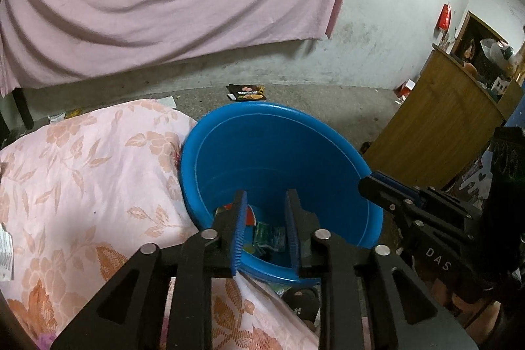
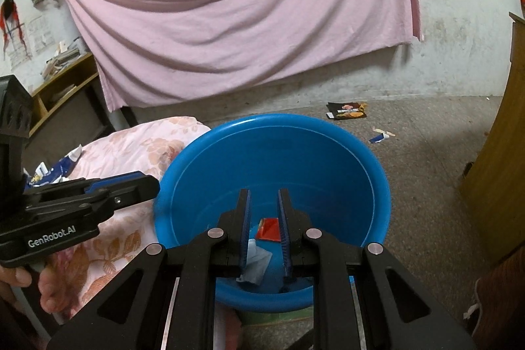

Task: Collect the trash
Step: 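Carry the yellow cylinder and clip over the blue basin and release both, then lift both tools from the basin back toward the bed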

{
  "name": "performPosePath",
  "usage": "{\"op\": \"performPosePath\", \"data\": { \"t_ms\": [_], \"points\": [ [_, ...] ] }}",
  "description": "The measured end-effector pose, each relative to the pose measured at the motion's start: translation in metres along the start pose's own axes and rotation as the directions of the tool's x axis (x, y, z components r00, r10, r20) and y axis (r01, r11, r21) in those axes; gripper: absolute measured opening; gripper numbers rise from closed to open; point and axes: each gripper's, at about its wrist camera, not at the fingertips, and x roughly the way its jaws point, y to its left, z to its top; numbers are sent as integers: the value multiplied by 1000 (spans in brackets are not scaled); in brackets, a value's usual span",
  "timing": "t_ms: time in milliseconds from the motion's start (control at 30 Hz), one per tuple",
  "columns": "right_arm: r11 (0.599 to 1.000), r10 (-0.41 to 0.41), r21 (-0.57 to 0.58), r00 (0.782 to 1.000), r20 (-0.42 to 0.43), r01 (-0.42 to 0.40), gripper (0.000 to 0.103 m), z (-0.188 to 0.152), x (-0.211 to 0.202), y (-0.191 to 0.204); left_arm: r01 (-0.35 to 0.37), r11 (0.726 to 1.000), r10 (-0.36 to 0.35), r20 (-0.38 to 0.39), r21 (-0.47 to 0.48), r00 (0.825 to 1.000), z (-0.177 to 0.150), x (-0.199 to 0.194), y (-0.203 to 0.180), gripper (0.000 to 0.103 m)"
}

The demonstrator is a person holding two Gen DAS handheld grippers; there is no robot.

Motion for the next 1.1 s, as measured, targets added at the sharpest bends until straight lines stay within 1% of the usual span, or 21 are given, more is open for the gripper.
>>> {"op": "performPosePath", "data": {
  "t_ms": [200, 300, 367, 400, 433, 500, 567, 600, 633, 700, 733, 767, 800, 833, 867, 933, 967, 1000, 1033, 1100],
  "points": [
    [1000, -6, 0, 1000, 24, 6, 16, 1, -5, 2, -11, 1000, 12, 36, -19, 999, 0, -12, 6, 23],
    [1000, -3, -2, 999, 41, 3, 18, 4, -9, 6, -24, 999, 25, 65, -26, 998, 0, -22, 9, 26],
    [1000, 0, -3, 998, 60, 0, 22, 7, -13, 9, -28, 999, 30, 85, -29, 996, -1, -28, 10, 27],
    [1000, 4, -4, 997, 73, -4, 28, 8, -16, 11, -31, 999, 34, 96, -29, 995, -1, -32, 11, 27],
    [1000, 7, -8, 996, 86, -6, 31, 9, -18, 13, -35, 999, 38, 111, -30, 993, -1, -38, 12, 27],
    [1000, 5, -17, 994, 107, -3, 33, 12, -22, 18, -43, 999, 47, 141, -33, 989, -2, -48, 14, 31],
    [1000, 5, -23, 990, 138, -1, 38, 16, -28, 25, -56, 998, 63, 190, -42, 980, -4, -64, 18, 42],
    [1000, 6, -22, 988, 156, -3, 44, 18, -30, 28, -59, 997, 68, 208, -48, 976, -5, -70, 20, 44],
    [1000, 9, -21, 984, 179, -6, 47, 21, -34, 32, -62, 996, 74, 234, -56, 969, -6, -79, 23, 48],
    [1000, 10, -27, 977, 214, -5, 48, 25, -38, 40, -80, 994, 96, 275, -70, 957, -8, -95, 30, 55],
    [999, 12, -32, 973, 231, -5, 53, 27, -40, 44, -96, 992, 117, 304, -80, 946, -10, -106, 35, 62],
    [999, 15, -35, 968, 251, -7, 58, 28, -43, 48, -103, 991, 126, 320, -85, 939, -11, -113, 39, 71],
    [999, 20, -36, 963, 268, -11, 71, 29, -45, 53, -113, 989, 139, 346, -94, 928, -13, -123, 44, 77],
    [999, 31, -36, 957, 289, -22, 80, 31, -47, 57, -122, 987, 151, 366, -101, 918, -15, -131, 48, 87],
    [999, 42, -35, 951, 307, -33, 81, 32, -49, 61, -135, 985, 167, 388, -108, 906, -17, -139, 51, 95],
    [997, 66, -46, 938, 340, -54, 84, 34, -52, 72, -172, 977, 209, 432, -123, 877, -24, -155, 58, 101],
    [997, 77, -55, 932, 355, -62, 86, 34, -53, 77, -193, 973, 231, 448, -129, 864, -26, -162, 61, 101],
    [996, 88, -63, 922, 376, -70, 90, 35, -54, 84, -216, 967, 255, 463, -136, 849, -30, -169, 64, 101],
    [995, 97, -68, 914, 393, -76, 97, 35, -55, 88, -240, 960, 279, 477, -142, 833, -33, -177, 68, 101],
    [992, 126, -78, 889, 440, -102, 103, 34, -59, 99, -266, 951, 309, 505, -157, 806, -41, -190, 76, 101]
  ]
}}
